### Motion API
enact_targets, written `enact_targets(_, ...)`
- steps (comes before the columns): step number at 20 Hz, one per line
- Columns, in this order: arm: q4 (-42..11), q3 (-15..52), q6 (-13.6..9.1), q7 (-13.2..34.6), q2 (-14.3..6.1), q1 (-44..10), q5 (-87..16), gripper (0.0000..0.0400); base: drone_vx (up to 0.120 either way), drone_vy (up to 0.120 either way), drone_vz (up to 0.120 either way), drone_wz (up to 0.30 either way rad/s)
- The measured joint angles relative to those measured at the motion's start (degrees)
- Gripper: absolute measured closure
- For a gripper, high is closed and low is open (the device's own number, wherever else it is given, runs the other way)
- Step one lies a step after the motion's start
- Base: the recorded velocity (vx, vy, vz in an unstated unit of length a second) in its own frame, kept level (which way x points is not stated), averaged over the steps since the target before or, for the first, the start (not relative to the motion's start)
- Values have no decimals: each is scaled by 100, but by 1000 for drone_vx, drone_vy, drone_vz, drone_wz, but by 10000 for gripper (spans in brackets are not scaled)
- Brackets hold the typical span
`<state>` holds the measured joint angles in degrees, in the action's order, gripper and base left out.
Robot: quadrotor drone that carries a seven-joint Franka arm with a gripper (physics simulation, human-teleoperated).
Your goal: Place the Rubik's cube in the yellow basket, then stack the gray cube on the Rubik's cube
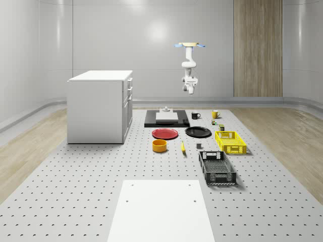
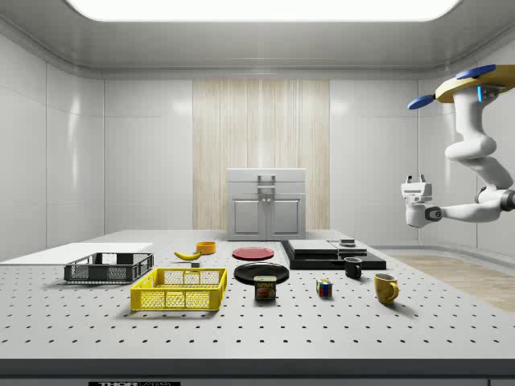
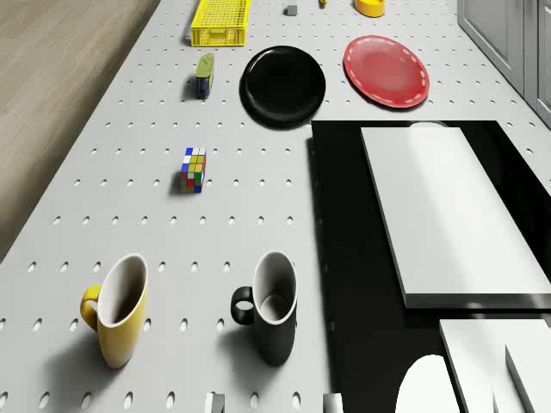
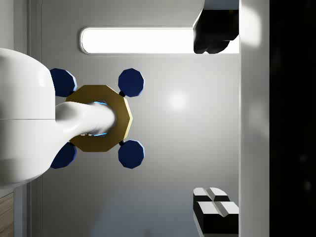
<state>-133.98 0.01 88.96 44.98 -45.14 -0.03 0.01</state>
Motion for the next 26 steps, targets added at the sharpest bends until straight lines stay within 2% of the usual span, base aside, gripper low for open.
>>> enact_targets(6,733,8,-561,-9,145,-16,6,0,0,0,0,0)
enact_targets(12,1351,14,-927,-13,370,-26,10,0,0,0,0,0)
enact_targets(17,1595,18,-1057,-15,462,-32,12,0,16,16,0,0)
enact_targets(26,1693,23,-1090,-18,488,-39,14,0,120,120,0,0)
